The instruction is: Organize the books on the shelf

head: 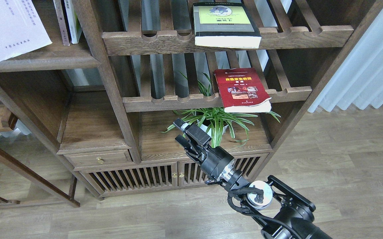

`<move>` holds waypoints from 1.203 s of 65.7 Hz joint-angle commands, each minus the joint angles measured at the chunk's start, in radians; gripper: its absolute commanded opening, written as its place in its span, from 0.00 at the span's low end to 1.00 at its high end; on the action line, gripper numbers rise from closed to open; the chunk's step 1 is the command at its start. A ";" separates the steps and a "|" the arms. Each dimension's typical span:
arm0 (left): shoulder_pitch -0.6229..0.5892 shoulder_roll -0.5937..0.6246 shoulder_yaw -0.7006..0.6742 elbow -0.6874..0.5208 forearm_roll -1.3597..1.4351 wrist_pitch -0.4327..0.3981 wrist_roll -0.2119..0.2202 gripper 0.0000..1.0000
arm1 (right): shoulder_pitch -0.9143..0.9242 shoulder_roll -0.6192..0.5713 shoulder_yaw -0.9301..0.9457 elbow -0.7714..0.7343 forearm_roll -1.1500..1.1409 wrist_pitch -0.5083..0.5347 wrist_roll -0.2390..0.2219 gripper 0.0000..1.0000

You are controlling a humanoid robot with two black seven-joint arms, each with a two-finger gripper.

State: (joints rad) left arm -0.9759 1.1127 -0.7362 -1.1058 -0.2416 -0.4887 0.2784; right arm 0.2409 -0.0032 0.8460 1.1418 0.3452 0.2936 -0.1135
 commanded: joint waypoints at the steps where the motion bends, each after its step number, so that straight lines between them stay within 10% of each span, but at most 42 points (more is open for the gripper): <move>1: 0.000 -0.017 -0.020 0.032 0.054 0.000 -0.004 0.02 | -0.002 0.000 0.002 0.001 0.000 0.004 0.000 0.94; 66: 0.002 -0.258 -0.238 0.124 0.294 0.000 -0.021 0.00 | -0.008 0.003 0.002 0.006 0.000 0.004 0.000 0.94; 79: 0.002 -0.324 -0.272 0.155 0.435 0.000 -0.145 0.00 | -0.011 0.003 0.001 0.010 0.000 0.004 0.000 0.94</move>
State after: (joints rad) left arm -0.9740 0.8175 -0.9941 -0.9611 0.1175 -0.4887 0.2086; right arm 0.2309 0.0000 0.8478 1.1504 0.3451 0.2972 -0.1135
